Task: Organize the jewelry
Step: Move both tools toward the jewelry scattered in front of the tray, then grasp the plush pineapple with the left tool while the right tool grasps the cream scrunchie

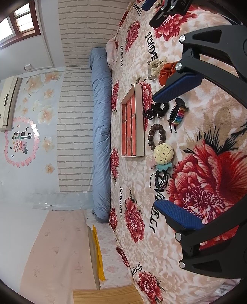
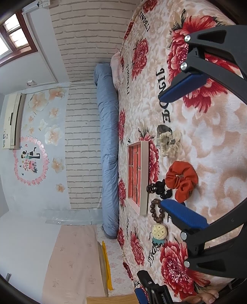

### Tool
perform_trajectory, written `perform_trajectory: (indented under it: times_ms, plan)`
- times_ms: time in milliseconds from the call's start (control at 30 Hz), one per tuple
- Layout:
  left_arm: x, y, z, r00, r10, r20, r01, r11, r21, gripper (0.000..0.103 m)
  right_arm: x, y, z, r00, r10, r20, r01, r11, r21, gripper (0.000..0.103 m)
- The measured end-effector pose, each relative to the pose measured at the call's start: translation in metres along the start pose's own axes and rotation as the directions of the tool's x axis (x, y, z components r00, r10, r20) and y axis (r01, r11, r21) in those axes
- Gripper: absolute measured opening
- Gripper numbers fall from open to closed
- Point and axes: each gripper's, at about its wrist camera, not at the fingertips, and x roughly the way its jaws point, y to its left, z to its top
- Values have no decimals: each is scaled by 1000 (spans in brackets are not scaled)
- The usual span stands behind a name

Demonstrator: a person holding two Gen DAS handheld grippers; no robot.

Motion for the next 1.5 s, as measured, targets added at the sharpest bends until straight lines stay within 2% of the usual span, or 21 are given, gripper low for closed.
perform_trajectory:
  times_ms: [767, 967, 1100, 1500]
  plan:
    - [20, 4, -4, 999, 4, -35, -3, 1000, 9, 98, 24, 5, -6, 999, 3, -43, -3, 1000, 0, 99]
    - [29, 6, -6, 998, 3, -57, -2, 1000, 22, 98, 36, 9, -5, 997, 6, -83, -5, 1000, 11, 99]
    - [36, 10, -5, 998, 3, -70, -2, 1000, 14, 98, 44, 13, -4, 994, -20, -104, 17, 999, -28, 99]
    - [69, 26, 1, 991, 21, -131, -21, 1000, 1, 98, 74, 7, 8, 985, -88, -146, 84, 996, -34, 99]
